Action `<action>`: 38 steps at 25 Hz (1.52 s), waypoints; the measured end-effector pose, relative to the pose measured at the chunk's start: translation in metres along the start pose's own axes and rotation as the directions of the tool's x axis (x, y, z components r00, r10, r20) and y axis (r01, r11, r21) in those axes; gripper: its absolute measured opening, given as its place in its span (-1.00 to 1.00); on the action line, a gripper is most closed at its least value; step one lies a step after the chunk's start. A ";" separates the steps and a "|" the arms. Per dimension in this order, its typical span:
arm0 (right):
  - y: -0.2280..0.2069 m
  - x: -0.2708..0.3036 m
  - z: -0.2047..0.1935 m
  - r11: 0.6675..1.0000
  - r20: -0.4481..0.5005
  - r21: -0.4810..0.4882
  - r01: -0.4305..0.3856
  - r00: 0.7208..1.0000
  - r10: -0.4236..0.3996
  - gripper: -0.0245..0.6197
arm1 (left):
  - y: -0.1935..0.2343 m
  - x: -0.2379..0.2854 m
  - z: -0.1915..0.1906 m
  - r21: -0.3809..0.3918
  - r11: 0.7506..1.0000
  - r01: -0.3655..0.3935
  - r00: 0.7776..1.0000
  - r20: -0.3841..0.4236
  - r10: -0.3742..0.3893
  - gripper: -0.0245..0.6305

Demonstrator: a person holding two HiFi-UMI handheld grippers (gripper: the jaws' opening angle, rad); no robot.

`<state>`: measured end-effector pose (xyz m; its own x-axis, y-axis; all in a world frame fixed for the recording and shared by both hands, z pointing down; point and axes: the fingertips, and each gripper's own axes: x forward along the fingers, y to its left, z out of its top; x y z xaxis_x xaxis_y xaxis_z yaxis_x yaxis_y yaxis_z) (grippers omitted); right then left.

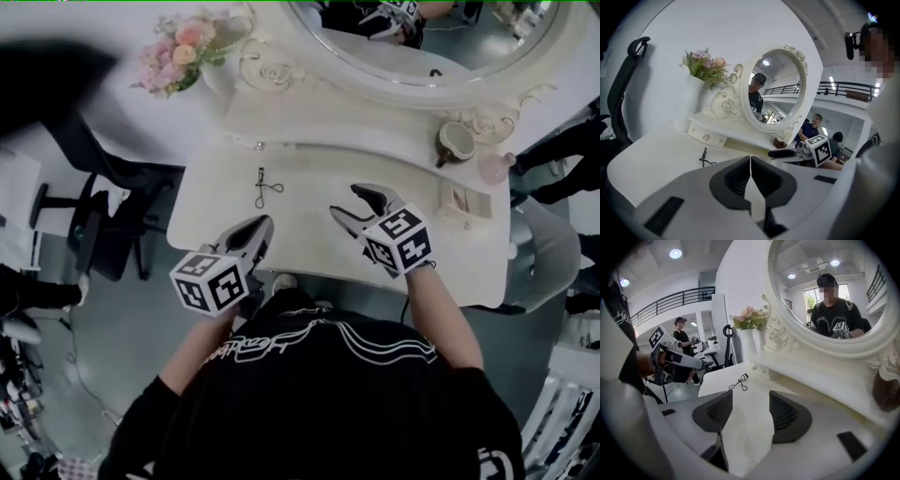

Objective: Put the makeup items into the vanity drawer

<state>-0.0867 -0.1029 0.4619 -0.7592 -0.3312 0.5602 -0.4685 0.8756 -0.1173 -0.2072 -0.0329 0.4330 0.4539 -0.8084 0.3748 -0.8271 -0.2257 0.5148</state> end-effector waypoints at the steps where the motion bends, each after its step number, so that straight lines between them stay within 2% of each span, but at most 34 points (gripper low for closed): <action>1: 0.005 0.009 0.004 1.000 -0.002 0.008 -0.005 1.000 0.005 -0.11 | 0.007 -0.003 0.002 -0.004 1.000 -0.005 1.000 0.002 0.005 -0.84; 12: 0.040 0.108 0.043 0.999 -0.048 0.052 -0.010 0.999 0.012 -0.15 | 0.086 -0.031 0.035 0.000 1.000 -0.015 0.999 -0.032 0.015 -0.84; 23: 0.052 0.199 0.043 0.989 -0.111 0.134 0.068 0.992 -0.053 -0.26 | 0.155 -0.060 0.048 -0.007 1.000 -0.017 0.999 -0.045 0.017 -0.84; 28: 0.043 0.221 0.037 0.970 -0.159 0.191 0.150 0.980 -0.121 -0.27 | 0.173 -0.072 0.065 0.021 1.000 -0.020 1.000 -0.023 0.021 -0.84; 38: 0.030 0.236 0.028 0.939 -0.218 0.265 0.221 0.962 -0.164 -0.52 | 0.194 -0.076 0.072 0.009 1.000 -0.018 1.000 -0.008 0.018 -0.84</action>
<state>-0.2924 -0.1648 0.5674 -0.5546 -0.3857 0.7373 -0.7268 0.6559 -0.2036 -0.4262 -0.0546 0.4493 0.4419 -0.8078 0.3901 -0.8378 -0.2161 0.5015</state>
